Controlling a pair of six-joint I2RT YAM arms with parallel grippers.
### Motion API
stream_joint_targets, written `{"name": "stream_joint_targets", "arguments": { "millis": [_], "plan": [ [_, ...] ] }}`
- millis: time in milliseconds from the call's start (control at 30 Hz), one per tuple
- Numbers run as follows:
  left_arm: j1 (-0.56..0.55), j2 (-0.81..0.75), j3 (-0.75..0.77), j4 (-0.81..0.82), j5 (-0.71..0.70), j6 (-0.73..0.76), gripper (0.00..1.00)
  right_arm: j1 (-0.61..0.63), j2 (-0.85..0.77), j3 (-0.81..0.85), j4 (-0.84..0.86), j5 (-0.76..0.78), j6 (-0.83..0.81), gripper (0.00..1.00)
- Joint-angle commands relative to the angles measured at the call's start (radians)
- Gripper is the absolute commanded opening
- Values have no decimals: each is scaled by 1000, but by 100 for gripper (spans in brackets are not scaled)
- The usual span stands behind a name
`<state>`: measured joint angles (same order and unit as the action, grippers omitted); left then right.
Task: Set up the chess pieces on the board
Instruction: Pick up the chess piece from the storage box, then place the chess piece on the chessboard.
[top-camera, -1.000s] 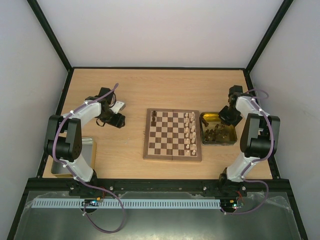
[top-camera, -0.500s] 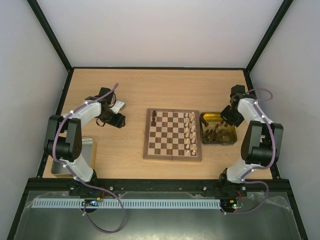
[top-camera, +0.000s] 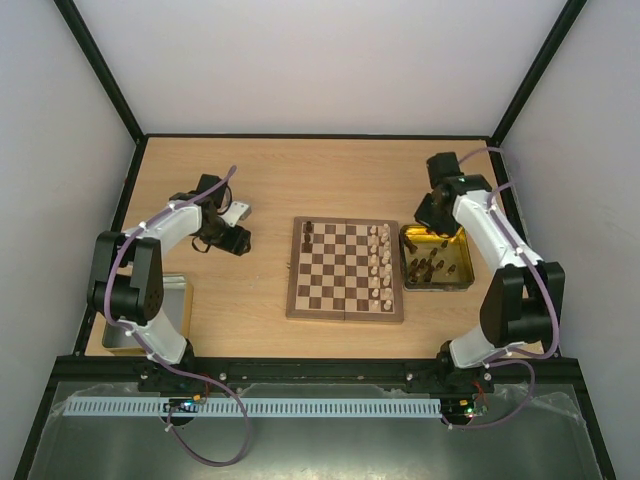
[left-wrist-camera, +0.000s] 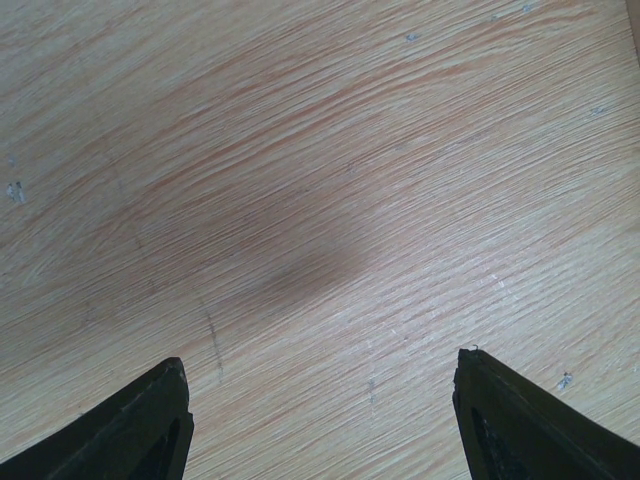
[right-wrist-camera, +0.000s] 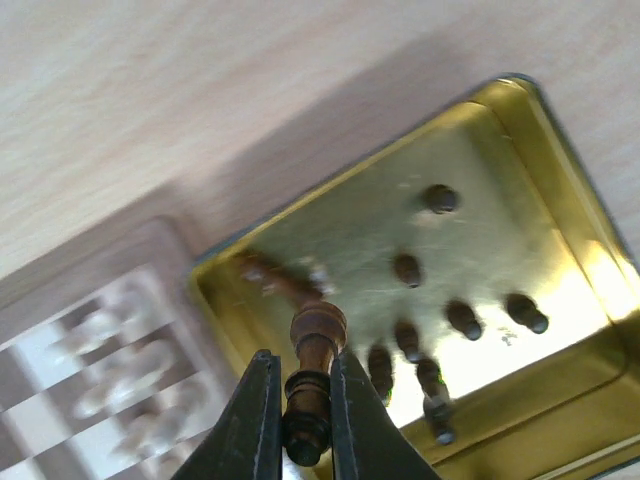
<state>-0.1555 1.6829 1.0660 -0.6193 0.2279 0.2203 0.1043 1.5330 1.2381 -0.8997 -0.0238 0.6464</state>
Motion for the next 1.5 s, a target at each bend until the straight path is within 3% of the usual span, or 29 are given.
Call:
{"name": "stream_joint_targets", "arguments": {
  "millis": [0, 333, 433, 633, 1467],
  "plan": [
    [5, -33, 7, -21, 7, 4, 72, 126, -6, 118, -105, 68, 47, 3],
    [6, -62, -11, -10, -11, 6, 72, 476, 114, 292, -197, 69, 96, 3],
    [7, -72, -19, -7, -15, 7, 72, 552, 148, 301, -172, -5, 122, 3],
    [10, -100, -30, -1, -25, 8, 72, 696, 257, 410, -195, -16, 125, 3],
    [17, -107, -36, 9, -31, 8, 72, 747, 494, 550, -179, -64, 31, 4]
  ]
}}
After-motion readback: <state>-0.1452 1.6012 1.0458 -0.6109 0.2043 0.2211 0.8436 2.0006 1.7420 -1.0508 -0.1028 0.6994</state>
